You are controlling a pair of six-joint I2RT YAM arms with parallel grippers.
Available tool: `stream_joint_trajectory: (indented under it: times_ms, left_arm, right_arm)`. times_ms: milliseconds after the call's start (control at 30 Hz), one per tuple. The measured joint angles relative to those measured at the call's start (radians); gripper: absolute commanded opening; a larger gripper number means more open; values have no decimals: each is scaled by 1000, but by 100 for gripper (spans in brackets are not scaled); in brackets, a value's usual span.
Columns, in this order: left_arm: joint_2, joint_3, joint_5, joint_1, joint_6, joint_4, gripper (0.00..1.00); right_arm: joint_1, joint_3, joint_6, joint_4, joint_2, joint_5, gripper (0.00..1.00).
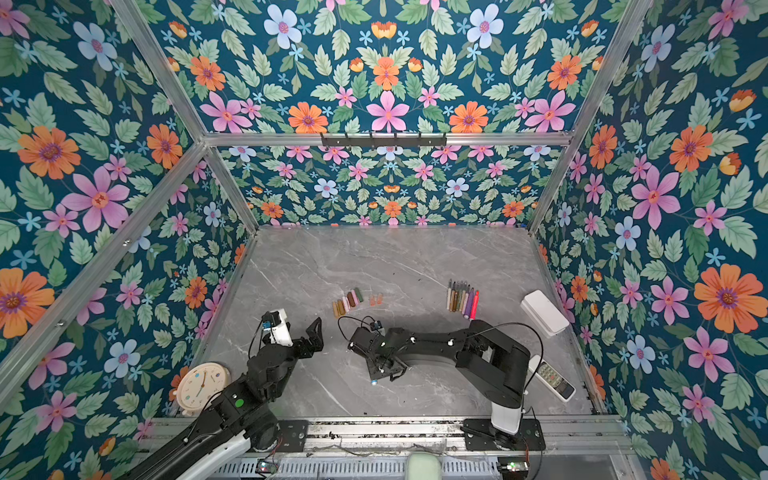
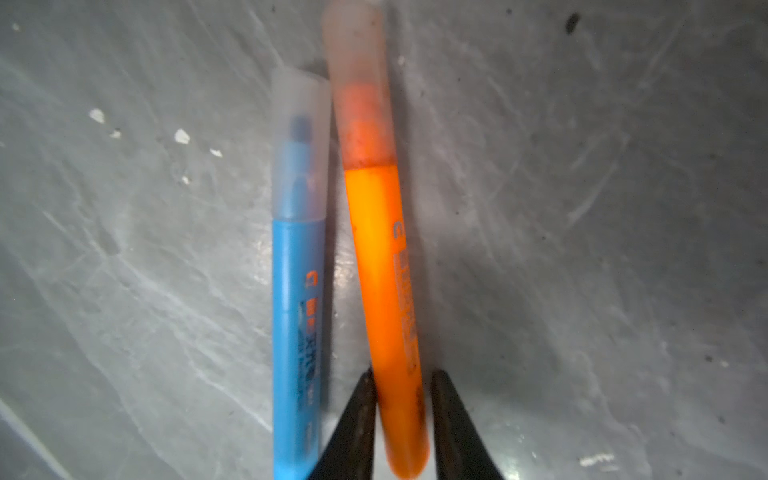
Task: Open the pen caps
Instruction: 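Move the right gripper to the orange highlighter and grasp it, then lift the orange highlighter with the right gripper while the left moves toward it, then close the left gripper on the orange highlighter cap while the right holds it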
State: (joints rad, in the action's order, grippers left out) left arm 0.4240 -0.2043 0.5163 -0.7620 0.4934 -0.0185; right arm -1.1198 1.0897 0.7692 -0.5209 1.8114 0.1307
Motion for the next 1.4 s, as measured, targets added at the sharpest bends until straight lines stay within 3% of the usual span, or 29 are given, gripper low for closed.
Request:
stream_joint_trajectory:
  times_ms: [200, 333, 433, 600, 700, 967, 1100, 1400]
  left_arm:
    - [60, -11, 7, 0, 1, 2, 100]
    - [119, -35, -60, 1, 35, 36, 97]
    - [266, -87, -165, 1, 82, 107, 94]
    - [662, -301, -396, -44, 135, 156, 93]
    - [759, -340, -512, -71, 176, 233, 91]
    - [831, -303, -685, -72, 330, 408, 81]
    - [863, -270, -760, -72, 425, 517, 66]
    - [928, -245, -874, -71, 541, 702, 47]
  right_arm:
    - [52, -97, 17, 33, -91, -13, 3]
    - [139, -217, 13, 49, -272, -21, 1]
    - [183, -303, -31, 104, -413, -99, 0]
    - [218, -351, -101, 172, -517, -236, 0]
    - [219, -372, -119, 203, -547, -289, 0]
    - [220, -414, -117, 275, -609, -385, 0]
    - [220, -417, -115, 306, -618, -421, 0]
    - [220, -428, -115, 330, -647, -441, 0]
